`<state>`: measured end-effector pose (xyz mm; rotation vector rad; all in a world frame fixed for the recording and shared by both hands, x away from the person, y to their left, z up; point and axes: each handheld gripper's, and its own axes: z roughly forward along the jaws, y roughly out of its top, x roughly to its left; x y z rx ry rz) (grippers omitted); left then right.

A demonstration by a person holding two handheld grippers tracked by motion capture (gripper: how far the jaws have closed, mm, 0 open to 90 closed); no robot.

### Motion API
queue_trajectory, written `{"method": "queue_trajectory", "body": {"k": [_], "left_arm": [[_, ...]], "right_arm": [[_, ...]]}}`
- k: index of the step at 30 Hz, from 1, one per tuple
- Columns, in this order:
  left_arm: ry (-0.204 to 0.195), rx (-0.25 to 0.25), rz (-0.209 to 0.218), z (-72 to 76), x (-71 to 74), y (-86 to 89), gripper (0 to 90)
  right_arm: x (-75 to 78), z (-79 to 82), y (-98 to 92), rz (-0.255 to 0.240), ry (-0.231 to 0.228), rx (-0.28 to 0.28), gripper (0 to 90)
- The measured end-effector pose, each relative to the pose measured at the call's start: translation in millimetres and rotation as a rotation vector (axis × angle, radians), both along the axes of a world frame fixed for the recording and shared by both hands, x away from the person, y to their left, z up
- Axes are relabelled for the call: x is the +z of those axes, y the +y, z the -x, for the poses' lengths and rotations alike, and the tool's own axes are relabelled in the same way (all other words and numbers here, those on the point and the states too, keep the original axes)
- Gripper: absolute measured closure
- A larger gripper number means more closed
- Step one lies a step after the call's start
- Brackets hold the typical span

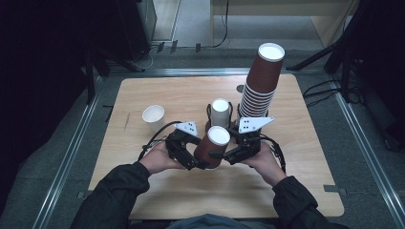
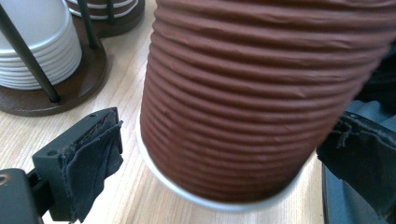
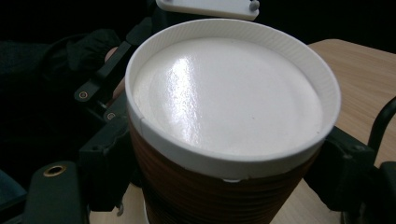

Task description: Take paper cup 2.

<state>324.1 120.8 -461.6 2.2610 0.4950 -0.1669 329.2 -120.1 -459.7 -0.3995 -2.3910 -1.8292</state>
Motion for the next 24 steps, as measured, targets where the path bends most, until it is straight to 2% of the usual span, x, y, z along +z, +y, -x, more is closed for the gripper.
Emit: {"method": "queue_trajectory", "body": {"k": [10, 15, 17, 24], "left_arm": [[0.004, -0.004, -0.002, 0.9, -1.5, -3.6, 0.1], [0.004, -0.008, -0.004, 0.8, -1.8, -2.4, 0.9], [-0.007, -0.02, 0.0, 1.6, -1.0, -2.3, 4.4], [-0.011, -0.013, 0.004, 1.7, 0.2, -1.7, 6.9]], "right_arm": [[0.2, 1.5, 4.8, -0.041, 0.006, 0.006, 19.5], [-0.4, 0.9, 4.5, -0.04, 0.015, 0.002, 19.5], [-0.8, 0.9, 4.9, -0.041, 0.017, 0.001, 19.6], [-0.6, 0.1, 4.0, -0.042, 0.022, 0.0, 19.9]]}}
